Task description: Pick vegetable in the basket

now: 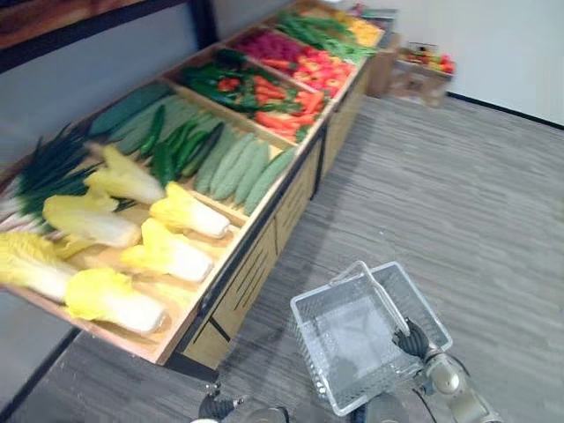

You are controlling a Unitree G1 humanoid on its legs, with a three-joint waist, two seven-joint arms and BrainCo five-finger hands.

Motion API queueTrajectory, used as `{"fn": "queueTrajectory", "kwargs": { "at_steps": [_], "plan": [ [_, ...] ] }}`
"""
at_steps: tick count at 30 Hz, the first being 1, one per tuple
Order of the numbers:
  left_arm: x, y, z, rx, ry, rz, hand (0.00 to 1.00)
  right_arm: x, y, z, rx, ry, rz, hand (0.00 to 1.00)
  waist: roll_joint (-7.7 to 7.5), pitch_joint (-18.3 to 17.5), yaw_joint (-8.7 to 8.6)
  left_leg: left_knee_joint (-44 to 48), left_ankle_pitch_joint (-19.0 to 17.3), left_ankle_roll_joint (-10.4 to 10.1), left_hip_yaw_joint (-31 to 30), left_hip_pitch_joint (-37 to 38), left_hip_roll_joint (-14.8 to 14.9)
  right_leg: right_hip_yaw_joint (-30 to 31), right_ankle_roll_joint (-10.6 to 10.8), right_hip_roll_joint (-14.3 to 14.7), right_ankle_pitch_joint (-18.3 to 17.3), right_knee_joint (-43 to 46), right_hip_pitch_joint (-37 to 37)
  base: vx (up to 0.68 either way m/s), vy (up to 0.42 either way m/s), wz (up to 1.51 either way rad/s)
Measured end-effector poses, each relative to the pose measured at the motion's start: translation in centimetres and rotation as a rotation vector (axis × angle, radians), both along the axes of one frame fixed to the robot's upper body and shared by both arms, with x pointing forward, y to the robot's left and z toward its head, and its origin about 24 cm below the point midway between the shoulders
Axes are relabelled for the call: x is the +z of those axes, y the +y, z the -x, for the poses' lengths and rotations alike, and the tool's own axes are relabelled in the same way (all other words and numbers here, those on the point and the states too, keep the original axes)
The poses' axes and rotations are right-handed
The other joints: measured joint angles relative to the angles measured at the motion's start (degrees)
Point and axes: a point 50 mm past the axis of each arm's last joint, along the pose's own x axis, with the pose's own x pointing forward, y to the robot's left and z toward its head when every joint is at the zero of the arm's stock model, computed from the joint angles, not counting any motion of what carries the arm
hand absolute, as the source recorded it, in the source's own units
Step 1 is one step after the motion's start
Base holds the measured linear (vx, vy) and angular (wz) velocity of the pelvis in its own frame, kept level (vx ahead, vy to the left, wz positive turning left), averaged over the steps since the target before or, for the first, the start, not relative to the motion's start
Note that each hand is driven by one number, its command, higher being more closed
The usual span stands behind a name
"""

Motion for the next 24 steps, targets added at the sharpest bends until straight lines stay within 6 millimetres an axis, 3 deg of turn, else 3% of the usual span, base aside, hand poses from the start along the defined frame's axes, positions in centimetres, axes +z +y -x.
{"fn": "queueTrajectory", "kwargs": {
  "at_steps": [1,3,4,5,7,9,13,15,17,19,22,24],
  "plan": [
    [0.1,-0.1,-0.3,-0.007,-0.008,0.001,0.00,-0.1,-0.8,0.3,-0.038,0.007,0.005,1.00,-0.44,-0.2,-0.01,0.0,-0.8,-1.6,-3.6,0.4,0.2,3.3,0.4,-0.1,2.0,-6.4,0.6,0.58,-0.469,1.60],
    [0.1,0.2,0.1,-0.004,-0.008,-0.005,0.00,-0.3,-1.6,0.9,-0.088,0.024,0.008,1.00,-1.39,-0.4,0.29,0.3,-2.8,-4.6,-7.5,1.9,0.5,4.1,0.1,-0.9,6.1,-8.5,1.7,0.48,-0.465,1.58],
    [-0.2,0.2,0.5,0.011,0.010,-0.001,0.00,-0.5,-2.6,1.7,-0.124,0.043,0.023,1.00,-0.88,-0.5,0.02,1.1,-4.5,-7.0,-10.6,2.0,1.7,1.4,1.4,-0.9,11.1,-6.4,2.6,0.44,-0.499,1.37],
    [-0.5,-0.9,1.0,0.037,0.013,0.041,0.00,-0.3,-3.8,1.7,-0.164,0.044,0.046,1.00,1.98,-1.6,0.48,1.0,-3.6,-8.3,-11.2,1.3,4.8,-1.9,-0.7,1.4,9.9,-5.6,2.6,0.44,-0.472,1.13],
    [-0.9,-1.7,1.9,0.078,0.030,0.078,0.00,0.6,-4.6,0.6,-0.159,0.012,0.076,1.00,4.72,-1.8,1.46,0.9,-2.3,-9.6,-11.2,0.5,8.8,-4.7,-2.7,4.8,8.7,-5.8,3.0,0.38,-0.382,0.40],
    [-1.1,-1.4,2.6,0.128,0.053,0.083,0.00,0.7,-4.8,0.3,-0.161,0.012,0.081,1.00,5.11,-1.8,1.46,4.2,0.7,-10.9,-11.7,-1.9,10.5,-8.1,-4.9,6.0,7.1,-5.8,4.4,0.31,-0.372,0.55],
    [-1.1,-1.1,2.7,0.138,0.055,0.076,0.00,-0.2,-6.1,2.3,-0.225,0.067,0.088,1.00,4.02,-1.1,1.31,11.5,6.9,-11.6,-5.8,-6.6,11.6,-15.9,-6.2,4.8,4.7,-7.4,10.6,0.16,-0.231,1.05],
    [-1.1,-1.0,2.6,0.136,0.053,0.073,0.00,-0.5,-6.9,3.5,-0.278,0.083,0.079,1.00,3.34,-0.7,1.29,11.7,9.6,-11.1,1.6,-7.7,12.9,-19.9,-6.4,3.9,4.6,-9.4,13.3,0.07,-0.116,1.09],
    [-1.1,-1.0,2.6,0.134,0.055,0.074,0.00,-1.0,-8.0,4.9,-0.350,0.108,0.082,1.00,3.89,-0.9,-0.30,10.4,10.3,-8.9,16.2,-9.4,14.9,-26.0,-6.5,2.7,4.6,-11.4,14.8,0.02,-0.041,1.31],
    [-1.1,-1.1,2.5,0.132,0.061,0.071,0.00,-1.7,-8.6,5.9,-0.408,0.149,0.070,1.00,4.22,-0.8,-1.12,6.3,11.1,-8.6,24.1,-9.2,14.3,-29.8,-6.3,2.4,4.5,-12.1,15.6,-0.03,0.098,1.24],
    [-1.1,-1.0,2.7,0.133,0.074,0.069,0.00,-2.9,-9.2,7.6,-0.550,0.194,0.009,1.00,4.81,-1.1,-0.98,-1.6,11.1,-8.6,27.4,-7.3,12.6,-33.7,-5.1,2.5,4.9,-13.1,16.5,-0.03,0.139,0.82],
    [-1.2,-0.6,3.2,0.160,0.086,0.061,0.00,-4.3,-9.2,9.4,-0.728,0.236,-0.093,1.00,3.50,-1.2,-0.12,-5.6,11.3,-7.3,26.7,-6.4,10.4,-35.4,-3.8,2.5,6.6,-16.8,18.4,-0.03,0.151,0.48]
  ]
}}
